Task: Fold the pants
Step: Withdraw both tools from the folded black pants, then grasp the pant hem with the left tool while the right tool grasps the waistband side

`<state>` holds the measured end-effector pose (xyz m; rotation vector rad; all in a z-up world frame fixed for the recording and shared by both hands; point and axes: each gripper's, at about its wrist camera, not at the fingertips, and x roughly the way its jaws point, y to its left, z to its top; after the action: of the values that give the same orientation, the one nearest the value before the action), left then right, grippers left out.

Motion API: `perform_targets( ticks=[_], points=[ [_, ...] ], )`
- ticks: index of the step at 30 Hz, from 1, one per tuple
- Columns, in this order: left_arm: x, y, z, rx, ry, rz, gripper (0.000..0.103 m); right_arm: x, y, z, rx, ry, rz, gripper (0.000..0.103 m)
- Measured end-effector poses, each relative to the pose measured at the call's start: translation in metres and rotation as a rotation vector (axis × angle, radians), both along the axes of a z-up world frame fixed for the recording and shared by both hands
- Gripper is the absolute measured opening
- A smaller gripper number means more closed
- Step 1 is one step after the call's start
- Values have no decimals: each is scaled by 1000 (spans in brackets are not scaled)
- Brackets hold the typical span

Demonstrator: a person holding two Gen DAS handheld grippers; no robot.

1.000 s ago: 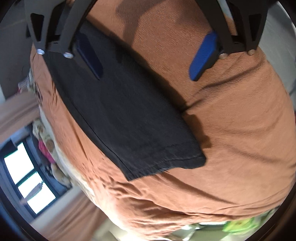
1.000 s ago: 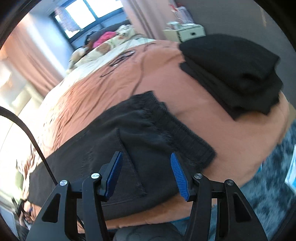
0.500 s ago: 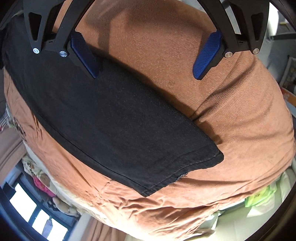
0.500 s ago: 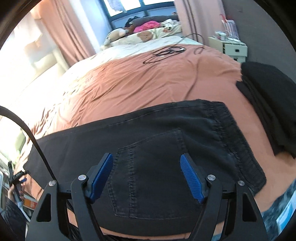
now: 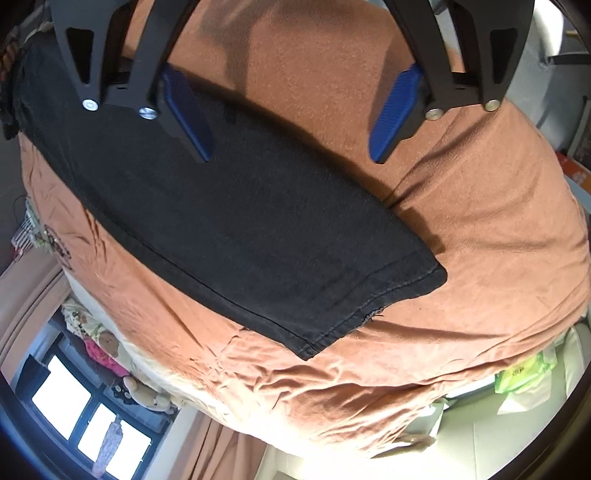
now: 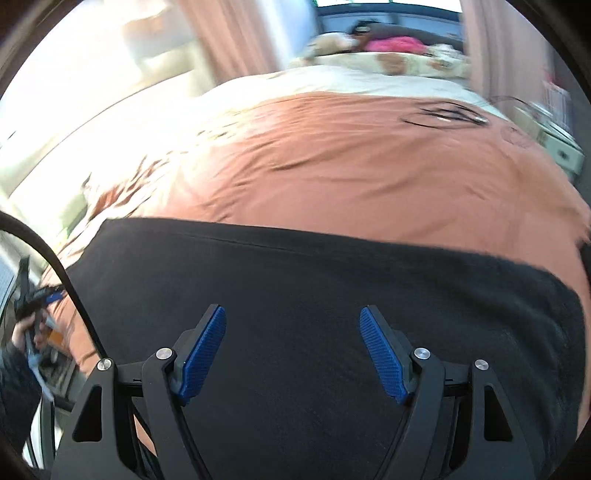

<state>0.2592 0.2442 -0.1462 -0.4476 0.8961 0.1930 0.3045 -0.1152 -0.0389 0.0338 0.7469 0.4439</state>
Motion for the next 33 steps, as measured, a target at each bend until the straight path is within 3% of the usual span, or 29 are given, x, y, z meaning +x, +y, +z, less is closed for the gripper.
perform_targets(
  ticks=[7,12,14,17,24,33],
  points=[
    [0,9,0,-57,-23,35,66,52,78,-2,-61,-5,159,74],
    [-3,19,-3,-75,-21,89,65,88,120,-2,-97,-6,263,74],
    [-5,25,-5,-96,-26,106,58,99,133,-4,-107,1,299,74],
    [-5,35,-7,-99,-23,139,57,124,156,-11,-129,17,353,65],
    [-6,56,-14,-127,-24,214,52,172,210,-27,-169,43,455,64],
    [-6,80,-15,-134,-50,301,37,212,269,-45,-213,69,541,63]
  ],
)
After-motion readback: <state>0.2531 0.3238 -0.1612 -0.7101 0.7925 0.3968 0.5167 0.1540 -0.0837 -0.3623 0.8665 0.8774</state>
